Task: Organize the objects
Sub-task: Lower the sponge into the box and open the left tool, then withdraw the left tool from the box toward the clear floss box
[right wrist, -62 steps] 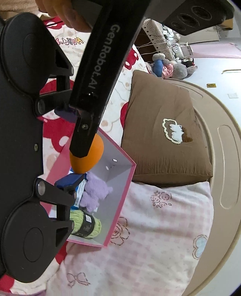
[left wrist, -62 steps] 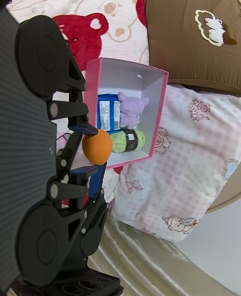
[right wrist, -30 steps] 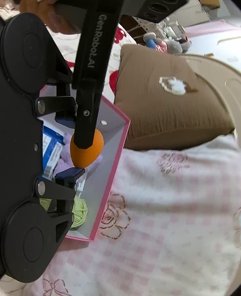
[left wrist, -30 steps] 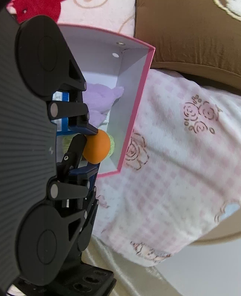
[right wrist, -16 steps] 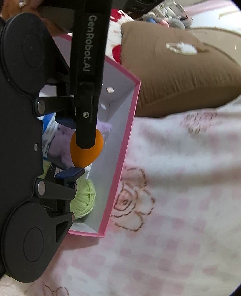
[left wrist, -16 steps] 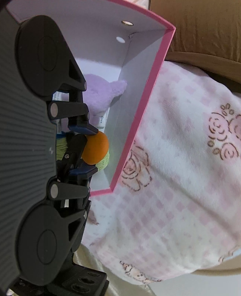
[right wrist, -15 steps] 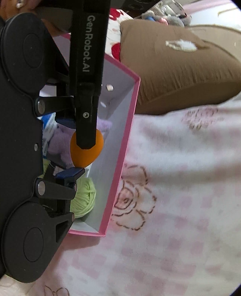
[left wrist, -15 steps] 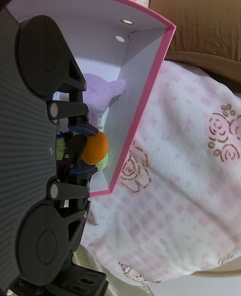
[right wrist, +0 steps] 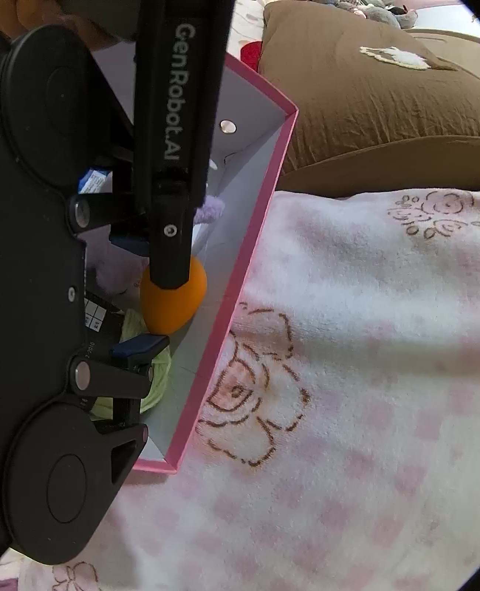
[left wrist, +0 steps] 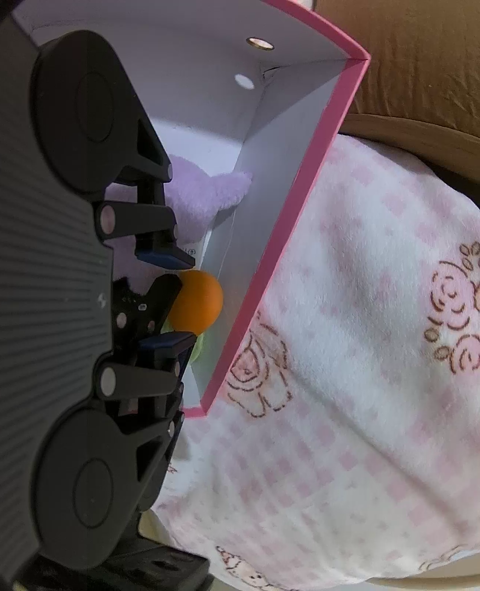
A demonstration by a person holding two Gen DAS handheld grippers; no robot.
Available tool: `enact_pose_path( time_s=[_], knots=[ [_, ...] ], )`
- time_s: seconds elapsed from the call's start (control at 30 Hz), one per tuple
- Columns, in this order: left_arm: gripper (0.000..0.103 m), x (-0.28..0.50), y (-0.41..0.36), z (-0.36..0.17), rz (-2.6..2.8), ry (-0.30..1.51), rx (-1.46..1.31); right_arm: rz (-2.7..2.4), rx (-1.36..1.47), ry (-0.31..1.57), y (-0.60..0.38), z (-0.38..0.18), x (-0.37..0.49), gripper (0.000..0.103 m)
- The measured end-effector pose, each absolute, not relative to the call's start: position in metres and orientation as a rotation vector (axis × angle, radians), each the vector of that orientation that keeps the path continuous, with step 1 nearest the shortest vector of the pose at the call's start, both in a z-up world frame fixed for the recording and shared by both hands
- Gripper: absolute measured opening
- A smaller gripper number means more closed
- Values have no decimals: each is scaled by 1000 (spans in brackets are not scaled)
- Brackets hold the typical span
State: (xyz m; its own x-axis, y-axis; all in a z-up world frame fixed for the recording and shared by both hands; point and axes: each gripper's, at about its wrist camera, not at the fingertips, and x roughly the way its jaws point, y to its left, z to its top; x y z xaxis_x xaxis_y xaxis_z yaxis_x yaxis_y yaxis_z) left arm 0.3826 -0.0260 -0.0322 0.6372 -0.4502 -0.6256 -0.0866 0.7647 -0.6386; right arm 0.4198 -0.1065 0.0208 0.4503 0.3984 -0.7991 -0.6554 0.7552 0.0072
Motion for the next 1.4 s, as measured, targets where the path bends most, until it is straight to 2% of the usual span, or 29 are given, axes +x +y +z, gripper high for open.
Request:
enact_pose_path(
  time_s=[0.33,0.43,0.5,1.0,1.17,1.4],
  knots=[
    [34,373,-28,-24,-162,877,-583,696,-379,858,-110,24,411,56],
    [34,368,-27,-22,-158,883,-593,717,-376,841,-113,28,404,55],
    [34,364,-27,-20,-155,880,-582,718,-397,833,-114,29,400,47],
    [36,299,-33,40,-147,909,-443,802,-336,752,-146,82,330,48],
    [41,273,-33,63,-130,936,-403,781,-279,715,-167,102,302,65],
    [47,239,-32,88,-119,928,-387,794,-234,716,-175,109,278,73]
  ],
)
